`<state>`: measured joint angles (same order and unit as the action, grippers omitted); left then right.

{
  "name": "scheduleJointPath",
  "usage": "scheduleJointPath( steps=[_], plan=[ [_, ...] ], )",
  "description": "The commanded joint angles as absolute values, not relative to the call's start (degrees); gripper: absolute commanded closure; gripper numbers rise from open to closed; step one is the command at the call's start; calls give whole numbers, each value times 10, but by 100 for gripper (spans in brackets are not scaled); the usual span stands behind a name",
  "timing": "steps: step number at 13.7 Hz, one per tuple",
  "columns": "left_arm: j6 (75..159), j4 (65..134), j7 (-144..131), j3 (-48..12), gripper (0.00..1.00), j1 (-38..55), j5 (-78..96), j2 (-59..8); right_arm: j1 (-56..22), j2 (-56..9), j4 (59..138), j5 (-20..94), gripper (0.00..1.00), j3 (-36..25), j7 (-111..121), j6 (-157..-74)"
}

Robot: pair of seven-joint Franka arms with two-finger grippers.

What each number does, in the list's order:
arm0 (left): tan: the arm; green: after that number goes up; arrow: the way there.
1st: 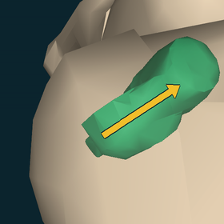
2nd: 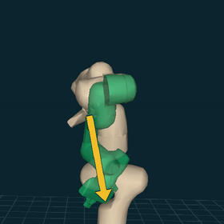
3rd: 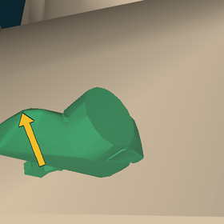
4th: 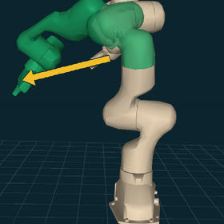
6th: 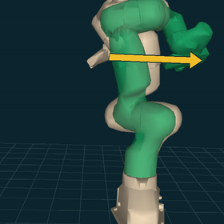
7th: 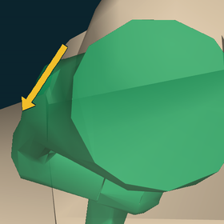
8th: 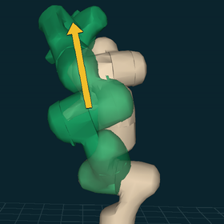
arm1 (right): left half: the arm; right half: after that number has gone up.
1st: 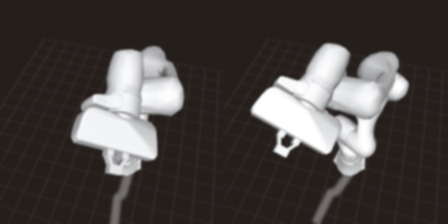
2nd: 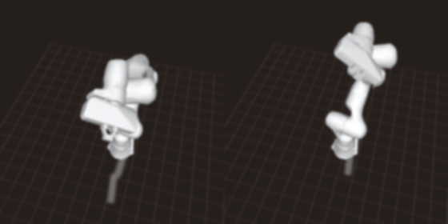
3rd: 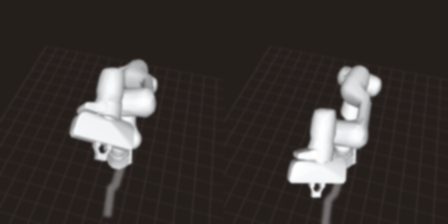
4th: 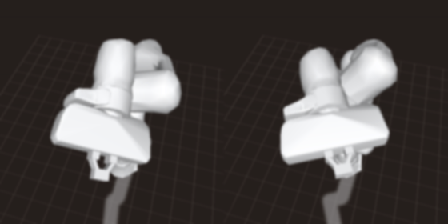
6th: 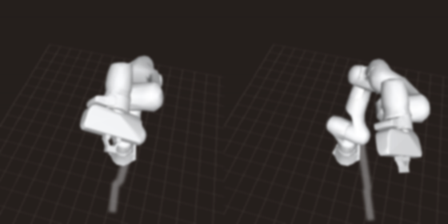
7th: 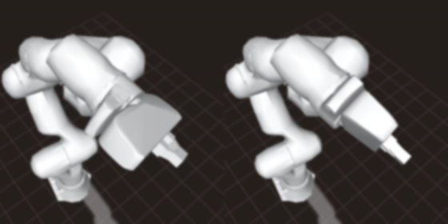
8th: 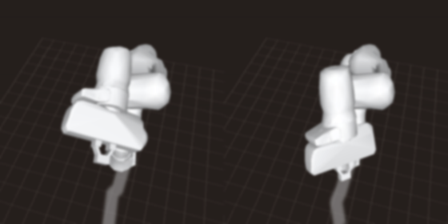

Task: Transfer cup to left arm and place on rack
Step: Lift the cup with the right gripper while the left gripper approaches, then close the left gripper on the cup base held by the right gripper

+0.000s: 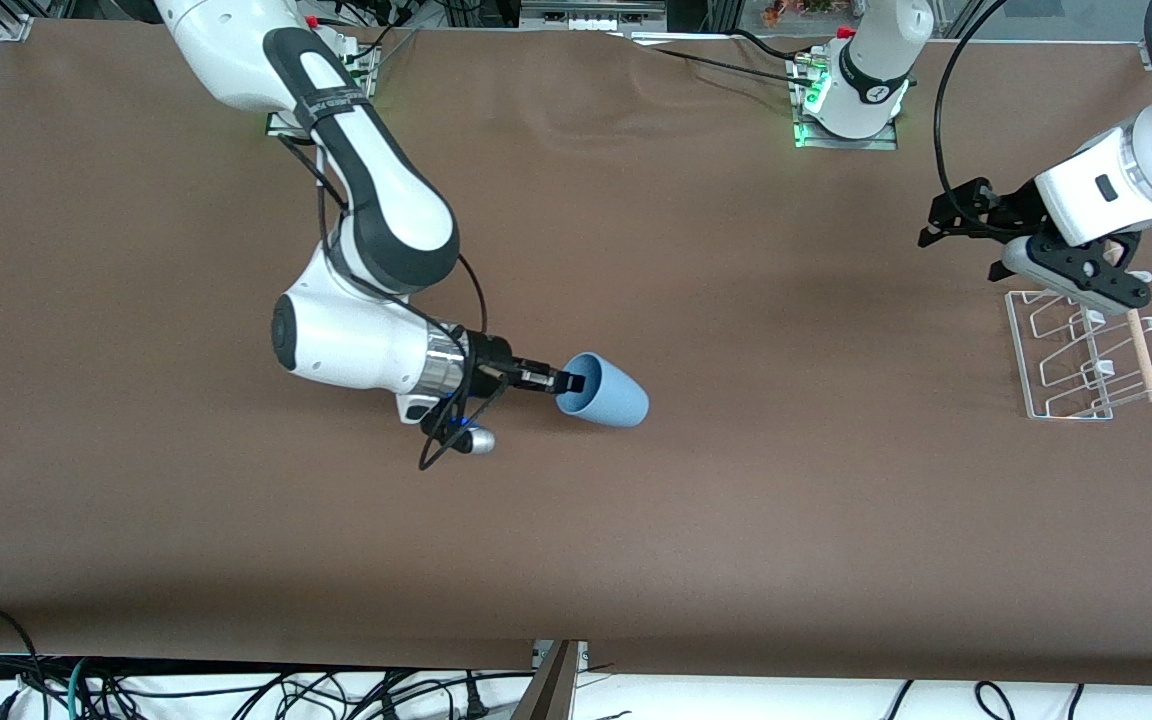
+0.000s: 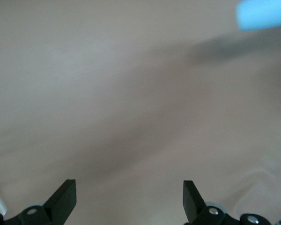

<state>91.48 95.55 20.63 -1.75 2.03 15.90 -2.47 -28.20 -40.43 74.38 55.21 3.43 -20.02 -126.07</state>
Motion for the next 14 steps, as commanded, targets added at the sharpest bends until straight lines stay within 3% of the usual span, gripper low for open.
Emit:
scheduleJointPath(
  steps=[1, 9, 14],
  plan=[
    [941, 933, 322, -17, 0, 21, 216, -52, -305, -428, 701, 591, 100, 30, -212, -1263],
    [1095, 931, 603, -27, 0, 83, 332, -116, -343, -438, 656, 606, 100, 30, -244, -1276],
    [1147, 932, 789, -27, 0, 122, 406, -152, -348, -433, 636, 605, 100, 31, -288, -1276]
  ],
)
